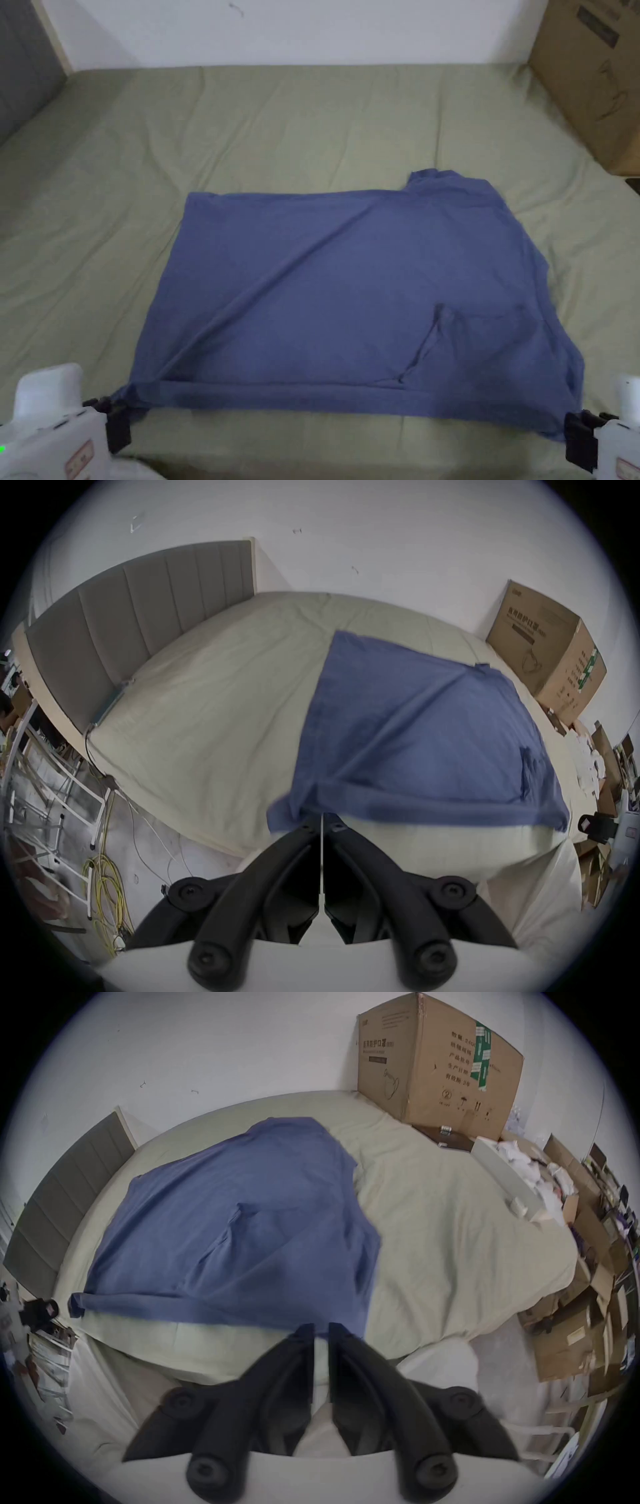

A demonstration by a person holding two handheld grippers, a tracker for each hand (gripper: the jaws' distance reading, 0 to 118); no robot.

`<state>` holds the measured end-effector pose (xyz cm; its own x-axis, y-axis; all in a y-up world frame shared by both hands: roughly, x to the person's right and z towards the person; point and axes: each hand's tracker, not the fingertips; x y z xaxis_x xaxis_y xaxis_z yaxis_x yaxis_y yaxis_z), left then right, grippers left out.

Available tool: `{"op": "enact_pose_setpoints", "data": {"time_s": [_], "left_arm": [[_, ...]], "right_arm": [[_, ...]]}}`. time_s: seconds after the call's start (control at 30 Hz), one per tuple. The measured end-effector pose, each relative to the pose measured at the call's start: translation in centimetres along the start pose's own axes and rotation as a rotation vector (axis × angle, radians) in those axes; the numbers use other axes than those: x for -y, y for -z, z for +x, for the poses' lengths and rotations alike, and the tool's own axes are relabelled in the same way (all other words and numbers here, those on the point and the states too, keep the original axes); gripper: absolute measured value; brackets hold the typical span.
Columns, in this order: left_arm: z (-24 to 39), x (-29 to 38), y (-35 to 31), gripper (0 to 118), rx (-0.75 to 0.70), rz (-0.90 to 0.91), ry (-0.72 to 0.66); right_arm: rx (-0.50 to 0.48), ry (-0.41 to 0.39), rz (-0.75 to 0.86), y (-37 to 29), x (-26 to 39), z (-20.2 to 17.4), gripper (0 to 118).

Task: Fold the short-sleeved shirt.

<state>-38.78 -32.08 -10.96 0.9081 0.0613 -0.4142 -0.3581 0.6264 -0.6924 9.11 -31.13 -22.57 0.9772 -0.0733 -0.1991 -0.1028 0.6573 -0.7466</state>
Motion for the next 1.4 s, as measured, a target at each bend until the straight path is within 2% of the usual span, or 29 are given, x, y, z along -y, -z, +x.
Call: {"op": "enact_pose_setpoints", "data": {"time_s": [0.13, 0.27, 0.3, 0.37, 0.4, 0.43, 0.47, 0.5, 0.63, 0.7, 0.73, 0.77, 0.8, 0.9, 1.07, 1.1, 1.13, 1.2, 1.3, 1.37, 1.4], "left_arm": [[0.1, 1.8, 0.7, 0, -0.007, -0.056, -0.011], [-0.3, 1.7, 0.6, 0, -0.028, -0.037, 0.005], [-0.5, 1.5, 0.7, 10, -0.03, -0.027, 0.012], [-1.0, 0.7, 1.4, 43, -0.028, -0.036, 0.013], [-1.3, 0.5, 2.0, 64, -0.033, -0.043, 0.009], [-1.6, 0.2, 2.6, 77, -0.036, -0.045, 0.007], [-1.9, -0.2, 3.2, 82, -0.038, -0.051, 0.007], [-2.2, -0.5, 3.6, 83, -0.043, -0.055, 0.006], [-3.8, -1.7, 6.1, 80, -0.04, -0.088, -0.004], [-4.3, -1.6, 6.9, 78, 0.009, -0.126, -0.018], [-4.2, -1.4, 7.0, 70, 0.014, -0.129, -0.016], [-3.9, -1.4, 7.1, 49, 0.014, -0.129, -0.01], [-3.6, -1.0, 7.1, 4, 0.03, -0.132, 0.002], [-2.4, -0.8, 7.1, 3, 0.008, -0.126, 0.066], [-2.6, -1.2, 7.1, 3, 0.02, -0.124, 0.023], [-2.5, -1.3, 7.0, 3, 0.021, -0.123, 0.024], [-2.4, -1.3, 6.9, 3, 0.018, -0.123, 0.026], [-2.2, -1.4, 6.7, 3, 0.017, -0.124, 0.026], [-2.1, -1.4, 6.8, 3, 0.014, -0.134, 0.025], [-1.8, -1.4, 6.5, 3, 0.016, -0.134, 0.027], [-1.7, -1.4, 6.5, 3, 0.015, -0.135, 0.027]], "right_arm": [[0.018, -0.008, -0.023, 0.7, 0.8, -0.4, 0], [-0.015, 0.007, -0.052, 0.8, 0.3, -0.3, 0], [-0.013, 0.001, -0.072, 1.0, 0.3, -0.4, 0], [-0.016, -0.002, -0.086, 1.3, 0.3, -0.4, 0], [-0.021, -0.003, -0.095, 1.5, 0.4, -0.5, 0], [-0.015, -0.009, -0.129, 1.6, 0.6, -0.6, 0], [-0.015, -0.015, -0.136, 1.7, 0.7, -0.8, 0], [-0.014, -0.017, -0.141, 1.8, 0.7, -0.8, 0], [-0.012, -0.009, -0.18, 2.2, 0.7, -0.8, 0], [-0.008, 0.0, -0.205, 2.6, 0.8, -0.7, 0], [-0.005, 0.005, -0.212, 2.6, 0.8, -0.6, 0], [0.001, 0.008, -0.218, 2.6, 0.8, -0.6, 0], [0.001, 0.009, -0.223, 2.7, 0.8, -0.6, 0], [-0.003, 0.016, -0.239, 2.7, 0.8, -0.5, 0], [0.005, 0.024, -0.209, 2.3, 0.3, -0.1, 0], [0.004, 0.031, -0.19, 2.2, 0.1, 0.1, 8], [0.0, 0.039, -0.169, 2.1, -0.2, 0.5, 29], [-0.015, 0.043, -0.155, 2.3, -0.9, 1.1, 81], [0.005, 0.006, -0.138, 3.4, -1.8, 1.8, 83], [0.063, -0.031, -0.16, 5.2, -1.8, 2.7, 83], [0.078, -0.03, -0.196, 6.1, -1.7, 3.1, 74]]}}
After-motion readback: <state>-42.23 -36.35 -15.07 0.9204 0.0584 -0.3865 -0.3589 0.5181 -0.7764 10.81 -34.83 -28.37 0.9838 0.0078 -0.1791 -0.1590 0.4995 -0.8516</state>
